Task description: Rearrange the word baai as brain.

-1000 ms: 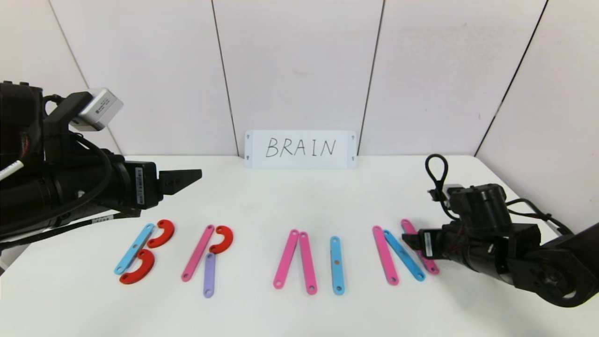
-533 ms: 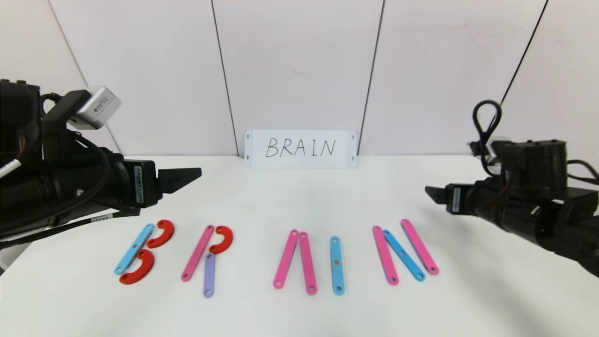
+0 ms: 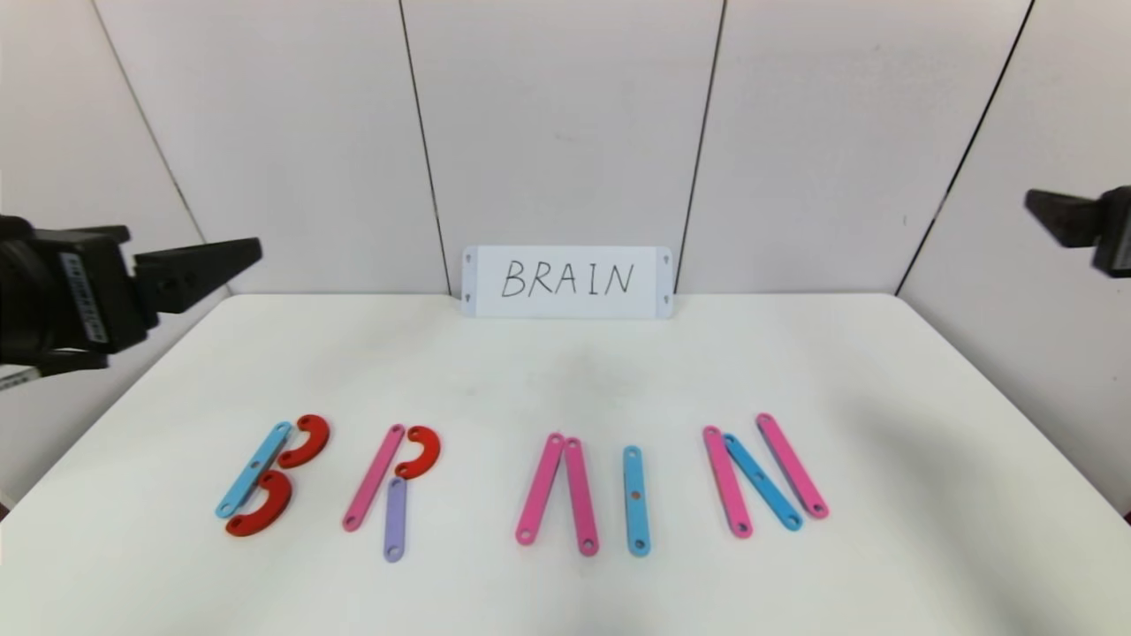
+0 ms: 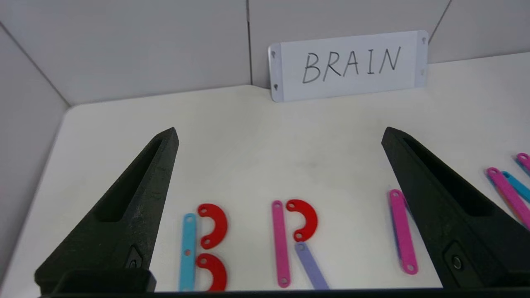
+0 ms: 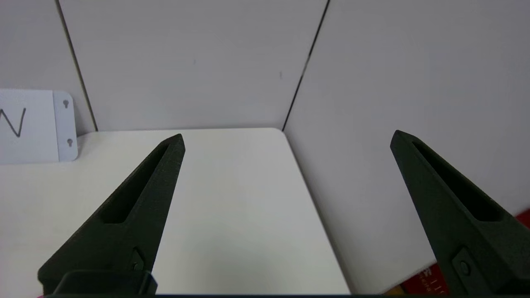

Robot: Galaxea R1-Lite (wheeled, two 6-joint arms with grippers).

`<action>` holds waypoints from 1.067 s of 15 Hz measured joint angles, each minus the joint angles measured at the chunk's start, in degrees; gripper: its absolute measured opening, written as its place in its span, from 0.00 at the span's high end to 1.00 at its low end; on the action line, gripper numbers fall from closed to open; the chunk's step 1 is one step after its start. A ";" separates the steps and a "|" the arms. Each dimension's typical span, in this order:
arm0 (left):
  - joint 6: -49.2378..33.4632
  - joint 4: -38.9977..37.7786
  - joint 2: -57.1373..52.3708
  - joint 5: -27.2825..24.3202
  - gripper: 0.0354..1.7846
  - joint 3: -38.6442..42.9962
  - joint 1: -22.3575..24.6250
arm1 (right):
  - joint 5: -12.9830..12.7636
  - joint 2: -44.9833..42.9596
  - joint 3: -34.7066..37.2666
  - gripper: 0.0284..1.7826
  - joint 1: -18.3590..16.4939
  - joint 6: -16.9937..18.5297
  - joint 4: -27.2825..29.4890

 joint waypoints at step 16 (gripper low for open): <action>5.34 38.50 -39.08 -6.25 0.04 -7.39 15.15 | 0.66 -45.87 -11.58 0.03 -7.57 -7.13 38.85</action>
